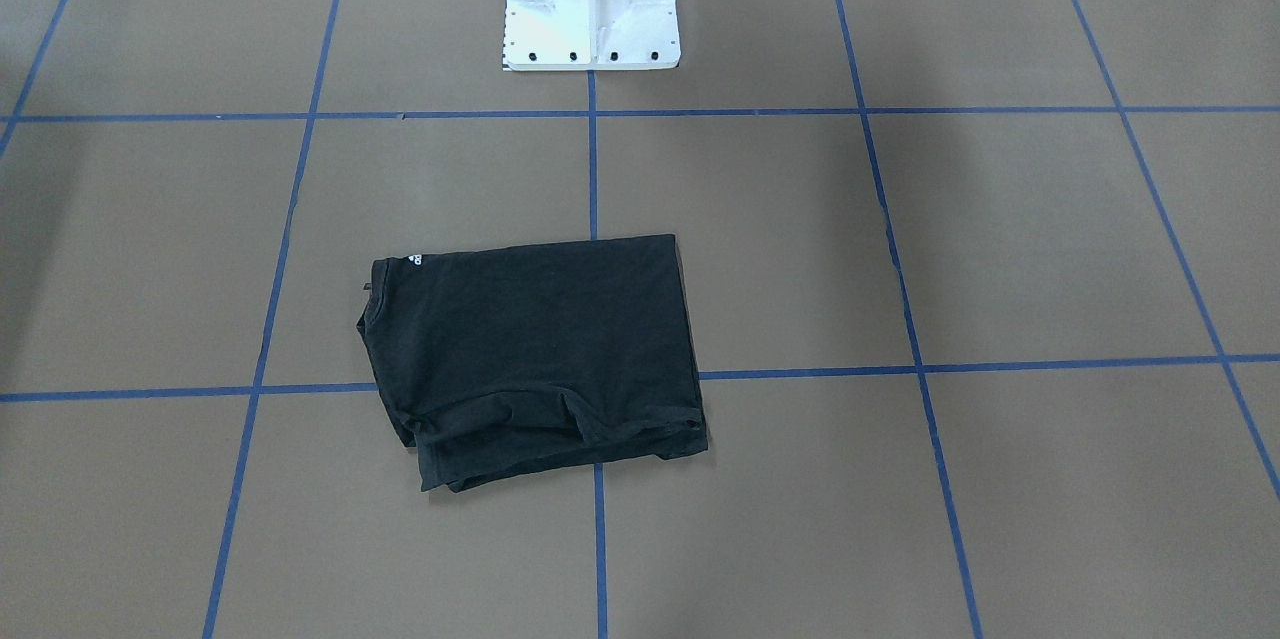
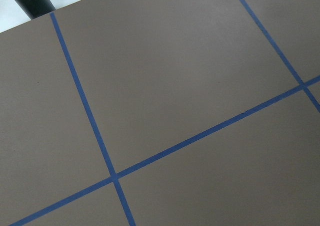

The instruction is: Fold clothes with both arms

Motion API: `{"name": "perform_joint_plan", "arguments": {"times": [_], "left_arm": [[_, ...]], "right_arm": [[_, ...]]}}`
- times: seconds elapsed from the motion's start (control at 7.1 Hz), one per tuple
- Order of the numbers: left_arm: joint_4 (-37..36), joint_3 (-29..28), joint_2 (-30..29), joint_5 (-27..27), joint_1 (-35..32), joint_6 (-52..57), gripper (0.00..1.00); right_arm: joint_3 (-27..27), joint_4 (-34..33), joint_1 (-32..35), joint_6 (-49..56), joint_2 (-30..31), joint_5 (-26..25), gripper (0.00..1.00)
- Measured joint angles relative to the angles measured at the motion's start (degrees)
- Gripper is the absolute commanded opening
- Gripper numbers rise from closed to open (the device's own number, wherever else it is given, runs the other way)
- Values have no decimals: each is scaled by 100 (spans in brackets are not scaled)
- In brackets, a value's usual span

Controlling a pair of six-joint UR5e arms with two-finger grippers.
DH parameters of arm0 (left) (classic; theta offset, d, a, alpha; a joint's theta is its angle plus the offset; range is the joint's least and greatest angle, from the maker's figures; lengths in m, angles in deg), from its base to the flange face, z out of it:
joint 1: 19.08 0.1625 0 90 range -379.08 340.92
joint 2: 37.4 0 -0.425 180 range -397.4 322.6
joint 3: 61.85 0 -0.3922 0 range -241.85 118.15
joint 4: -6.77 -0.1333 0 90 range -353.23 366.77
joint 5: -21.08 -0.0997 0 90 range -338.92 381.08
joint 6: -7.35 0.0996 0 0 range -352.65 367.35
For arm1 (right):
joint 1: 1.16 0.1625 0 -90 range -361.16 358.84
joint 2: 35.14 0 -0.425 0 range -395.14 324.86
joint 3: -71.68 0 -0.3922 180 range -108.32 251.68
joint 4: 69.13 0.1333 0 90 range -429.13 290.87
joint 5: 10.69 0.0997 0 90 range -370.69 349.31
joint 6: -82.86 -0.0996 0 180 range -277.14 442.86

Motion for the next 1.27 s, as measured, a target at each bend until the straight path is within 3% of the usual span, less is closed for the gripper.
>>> {"name": "perform_joint_plan", "arguments": {"times": [0.42,1.27], "left_arm": [[15,96,207,-12,-6,-46,100],[-8,-35,137,-197,57,-41,100]], "right_arm": [[-612,205,-60,21,659,15,100],[-943,265,-290,8,743,-347,100]]}}
